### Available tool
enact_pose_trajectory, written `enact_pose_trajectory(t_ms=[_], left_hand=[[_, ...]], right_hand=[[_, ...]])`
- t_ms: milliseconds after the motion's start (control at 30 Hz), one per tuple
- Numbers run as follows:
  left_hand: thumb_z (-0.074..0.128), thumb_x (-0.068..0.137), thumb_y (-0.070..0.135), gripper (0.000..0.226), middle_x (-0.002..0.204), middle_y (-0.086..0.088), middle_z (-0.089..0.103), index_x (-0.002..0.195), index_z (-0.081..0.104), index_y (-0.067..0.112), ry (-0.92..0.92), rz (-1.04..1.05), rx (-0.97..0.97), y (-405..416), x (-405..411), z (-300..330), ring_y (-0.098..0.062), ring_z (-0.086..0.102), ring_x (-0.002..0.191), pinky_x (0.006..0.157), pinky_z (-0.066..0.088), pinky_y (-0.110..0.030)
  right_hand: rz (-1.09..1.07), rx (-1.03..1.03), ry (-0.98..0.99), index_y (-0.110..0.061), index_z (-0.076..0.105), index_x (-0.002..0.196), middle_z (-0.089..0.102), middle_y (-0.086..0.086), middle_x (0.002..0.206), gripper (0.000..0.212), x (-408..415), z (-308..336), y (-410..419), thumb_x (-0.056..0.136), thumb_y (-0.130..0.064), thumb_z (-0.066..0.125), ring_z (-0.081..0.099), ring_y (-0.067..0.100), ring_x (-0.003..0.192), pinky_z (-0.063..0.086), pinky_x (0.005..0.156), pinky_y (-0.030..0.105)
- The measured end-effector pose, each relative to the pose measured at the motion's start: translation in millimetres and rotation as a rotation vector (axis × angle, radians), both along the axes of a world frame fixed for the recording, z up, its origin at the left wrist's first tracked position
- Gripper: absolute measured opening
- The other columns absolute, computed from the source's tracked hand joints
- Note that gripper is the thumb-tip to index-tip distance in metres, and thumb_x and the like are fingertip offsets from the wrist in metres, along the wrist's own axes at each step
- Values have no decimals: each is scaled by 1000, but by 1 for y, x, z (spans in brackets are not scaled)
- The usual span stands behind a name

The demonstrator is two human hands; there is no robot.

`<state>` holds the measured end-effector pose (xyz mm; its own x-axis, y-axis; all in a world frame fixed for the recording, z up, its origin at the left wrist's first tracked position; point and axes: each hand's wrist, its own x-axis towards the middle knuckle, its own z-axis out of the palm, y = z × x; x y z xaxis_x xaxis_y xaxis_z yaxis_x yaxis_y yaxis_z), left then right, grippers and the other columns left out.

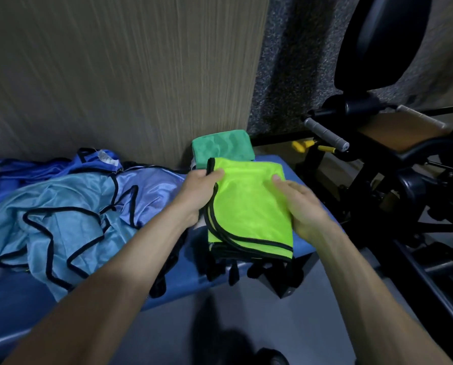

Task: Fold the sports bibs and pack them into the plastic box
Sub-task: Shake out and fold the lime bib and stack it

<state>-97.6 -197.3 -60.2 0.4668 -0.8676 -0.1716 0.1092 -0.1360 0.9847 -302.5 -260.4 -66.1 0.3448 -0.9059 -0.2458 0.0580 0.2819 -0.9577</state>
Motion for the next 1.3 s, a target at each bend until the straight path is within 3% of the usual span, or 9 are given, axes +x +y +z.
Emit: enact_pose_trajectory(t_ms=[67, 167, 333, 533, 667, 833, 1033, 1167, 1300], left_hand=[[75, 70, 40, 50, 101, -20, 75, 98, 72, 0, 27, 38, 102, -15, 16, -34, -35, 73, 96, 93, 55, -58], [71, 86, 27, 21, 97, -19, 75, 88, 70, 6, 35, 83, 186, -26, 28, -53, -35, 73, 92, 91, 58, -55], [65, 84, 32, 26, 108, -18, 74, 95, 69, 8, -14, 190, 155, -35, 33, -53, -33, 72, 99, 91, 58, -51], [65, 93, 29, 61, 145, -10, 44, 147, 41, 13, -1000, 25, 127, -1, 14, -24, -32, 43, 131, 109, 40, -44], [67, 90, 40, 18, 108, 10, 58, 104, 62, 29, -1158, -362, -267, 38, -21, -2, -14, 55, 103, 94, 47, -41], [59, 74, 78, 52, 104, 15, 49, 104, 51, 35, -1585, -691, -72, 59, -52, -24, -14, 45, 97, 85, 39, -36], [65, 87, 57, 30, 105, 13, 49, 102, 59, 32, -1330, -574, -81, 63, -55, -40, -15, 46, 97, 89, 46, -40], [64, 72, 77, 61, 117, 12, 42, 113, 51, 33, -1496, -572, 33, 68, -65, -48, -18, 42, 104, 92, 42, -39], [50, 83, 70, 48, 112, 7, 45, 106, 54, 28, -1546, -421, 57, 70, -80, -57, -23, 47, 104, 91, 40, -41]], right_hand=[[150, 88, 114, -5, 58, 130, 72, 14, 122, 62, 2, -22, -3, 78, -27, 84, 72, 28, 107, 57, 95, 43], [176, 1, 274, -25, 44, 137, 69, 12, 121, 69, 8, -42, -6, 82, -2, 81, 70, 28, 108, 55, 96, 39], [215, -166, 413, -21, 62, 129, 68, 8, 122, 40, 6, -40, -9, 91, -21, 75, 68, 21, 108, 54, 97, 34], [307, -407, 707, -29, 71, 111, 75, -6, 108, 54, -26, -33, 5, 71, -65, 70, 69, 9, 103, 53, 100, 40], [470, -356, 653, -31, 63, 119, 77, -3, 101, 48, -48, -25, 16, 78, -44, 86, 72, 13, 101, 53, 99, 42], [440, -517, 807, -33, 50, 136, 64, -2, 113, 85, -47, -36, 42, 64, -36, 95, 61, 13, 106, 49, 97, 32], [343, -600, 796, -27, 54, 134, 63, -2, 103, 68, -53, -39, 62, 75, -23, 88, 60, 11, 90, 47, 84, 24], [306, -594, 773, -25, 63, 128, 69, -5, 107, 49, -63, -44, 64, 83, -18, 81, 63, 9, 92, 52, 87, 21], [180, -570, 782, -25, 71, 94, 72, -9, 85, 14, -57, -45, 72, 87, -13, 71, 62, 9, 79, 48, 74, 18]])
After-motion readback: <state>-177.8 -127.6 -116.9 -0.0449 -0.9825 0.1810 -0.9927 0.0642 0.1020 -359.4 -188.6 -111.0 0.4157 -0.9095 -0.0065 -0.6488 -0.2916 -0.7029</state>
